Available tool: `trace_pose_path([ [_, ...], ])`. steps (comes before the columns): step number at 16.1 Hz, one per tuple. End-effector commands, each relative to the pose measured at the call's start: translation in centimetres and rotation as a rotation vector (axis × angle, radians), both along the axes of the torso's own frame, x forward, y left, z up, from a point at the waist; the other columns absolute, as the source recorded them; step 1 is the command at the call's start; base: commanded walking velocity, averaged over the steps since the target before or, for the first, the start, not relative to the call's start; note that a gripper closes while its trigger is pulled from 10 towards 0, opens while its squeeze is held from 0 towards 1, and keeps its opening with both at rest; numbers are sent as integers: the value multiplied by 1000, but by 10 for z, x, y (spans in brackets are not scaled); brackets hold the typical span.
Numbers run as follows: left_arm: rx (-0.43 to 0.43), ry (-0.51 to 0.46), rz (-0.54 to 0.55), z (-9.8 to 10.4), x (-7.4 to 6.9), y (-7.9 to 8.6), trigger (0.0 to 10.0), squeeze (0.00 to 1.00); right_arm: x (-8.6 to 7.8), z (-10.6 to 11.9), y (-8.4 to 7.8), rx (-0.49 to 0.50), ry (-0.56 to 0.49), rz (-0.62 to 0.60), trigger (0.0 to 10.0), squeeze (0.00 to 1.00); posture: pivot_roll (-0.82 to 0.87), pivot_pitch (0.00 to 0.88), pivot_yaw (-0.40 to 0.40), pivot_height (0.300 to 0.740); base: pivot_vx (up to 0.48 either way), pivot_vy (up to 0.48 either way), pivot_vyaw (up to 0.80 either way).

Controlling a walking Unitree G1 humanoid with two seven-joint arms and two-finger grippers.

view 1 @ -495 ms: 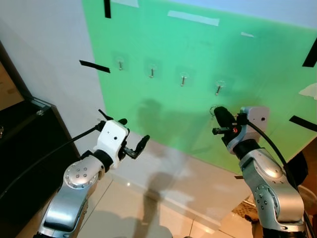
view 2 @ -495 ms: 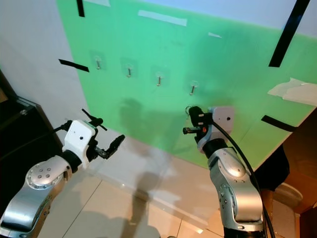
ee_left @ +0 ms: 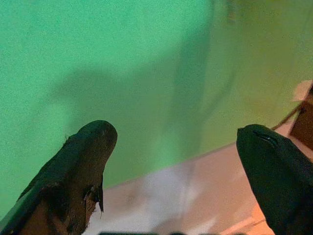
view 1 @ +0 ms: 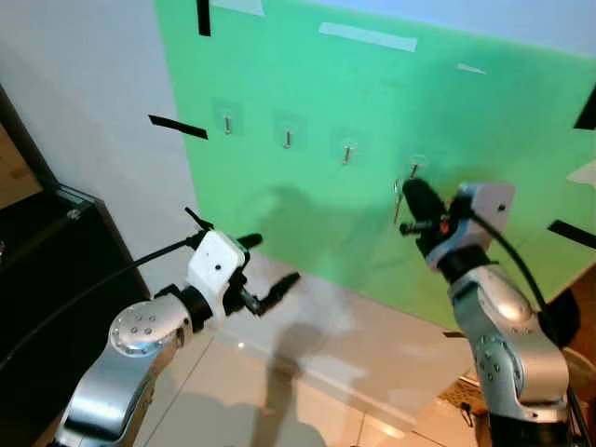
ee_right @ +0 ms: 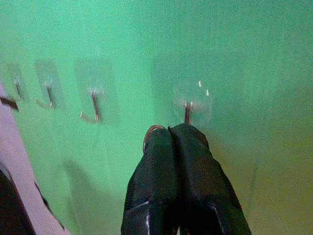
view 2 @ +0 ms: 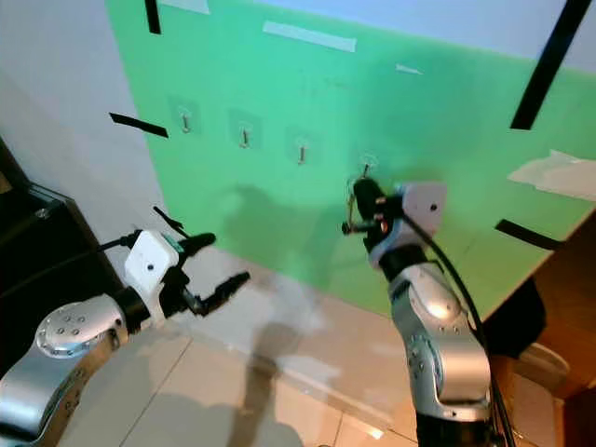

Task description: Hang keys on a hook

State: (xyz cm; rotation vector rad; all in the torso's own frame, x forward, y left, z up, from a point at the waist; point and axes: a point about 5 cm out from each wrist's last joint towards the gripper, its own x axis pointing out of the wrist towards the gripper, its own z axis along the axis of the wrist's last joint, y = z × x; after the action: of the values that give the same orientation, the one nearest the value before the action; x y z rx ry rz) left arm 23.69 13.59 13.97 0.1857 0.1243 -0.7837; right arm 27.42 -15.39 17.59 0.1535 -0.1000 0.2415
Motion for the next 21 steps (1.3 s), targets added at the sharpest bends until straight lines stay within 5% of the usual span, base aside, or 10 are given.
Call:
trace_pose_path([
  [1, -13, 5, -49, 4, -4, -5, 10000, 0, 0, 8, -3, 17, -48, -9, 10000, 0, 33, 0, -29, 740, 0, 0, 0],
  [9, -26, 25, -78, 5, -7, -7, 10000, 0, -1, 7, -12, 38, -52, -61, 10000, 0, 28, 0, -25, 740, 0, 0, 0],
  [14, -26, 28, -90, 5, -8, -8, 10000, 0, 2, -19, -20, -39, 114, -154, 10000, 0, 26, 0, -22, 740, 0, 0, 0],
  [21, -34, 27, -106, 8, -9, -8, 10000, 0, 0, -32, -17, -55, 191, -152, 10000, 0, 26, 0, -19, 740, 0, 0, 0],
])
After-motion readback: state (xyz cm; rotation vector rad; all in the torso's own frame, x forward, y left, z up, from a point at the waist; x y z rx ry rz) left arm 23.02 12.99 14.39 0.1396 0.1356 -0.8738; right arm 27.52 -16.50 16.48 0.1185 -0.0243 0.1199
